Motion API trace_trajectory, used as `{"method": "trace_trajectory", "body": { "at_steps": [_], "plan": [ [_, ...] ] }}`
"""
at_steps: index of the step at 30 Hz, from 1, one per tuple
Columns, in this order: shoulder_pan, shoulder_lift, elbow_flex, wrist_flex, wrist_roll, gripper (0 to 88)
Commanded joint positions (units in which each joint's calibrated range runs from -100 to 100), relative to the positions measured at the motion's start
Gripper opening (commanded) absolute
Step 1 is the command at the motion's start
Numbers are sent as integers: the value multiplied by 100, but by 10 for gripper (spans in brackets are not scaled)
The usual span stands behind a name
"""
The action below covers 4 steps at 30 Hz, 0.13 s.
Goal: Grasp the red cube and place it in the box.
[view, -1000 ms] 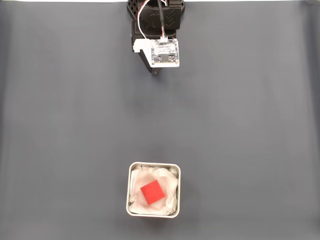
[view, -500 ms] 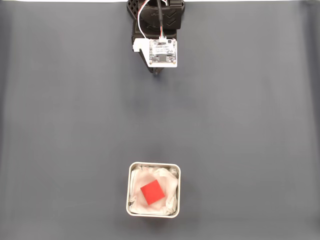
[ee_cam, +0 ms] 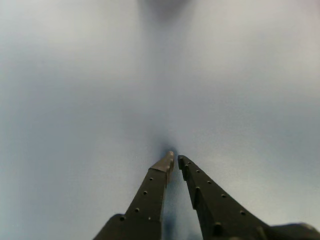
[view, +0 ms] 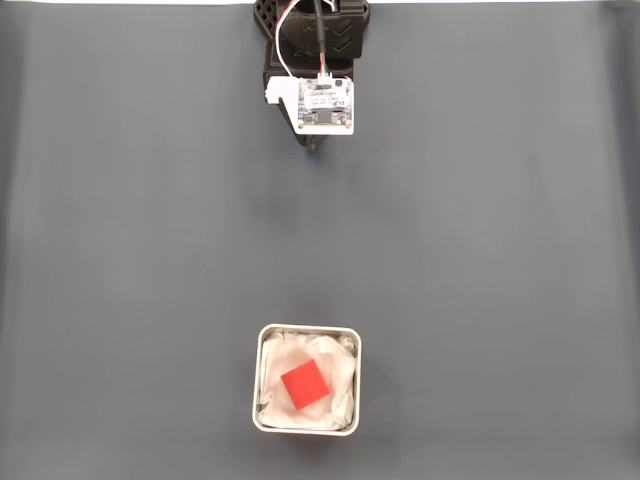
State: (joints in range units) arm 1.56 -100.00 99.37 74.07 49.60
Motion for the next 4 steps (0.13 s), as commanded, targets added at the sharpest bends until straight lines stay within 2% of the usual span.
{"method": "trace_trajectory", "body": {
  "at_steps": [1,4],
  "plan": [
    [-42,9,45,184,-44,1],
    [-42,9,45,184,-44,1]
  ]
}}
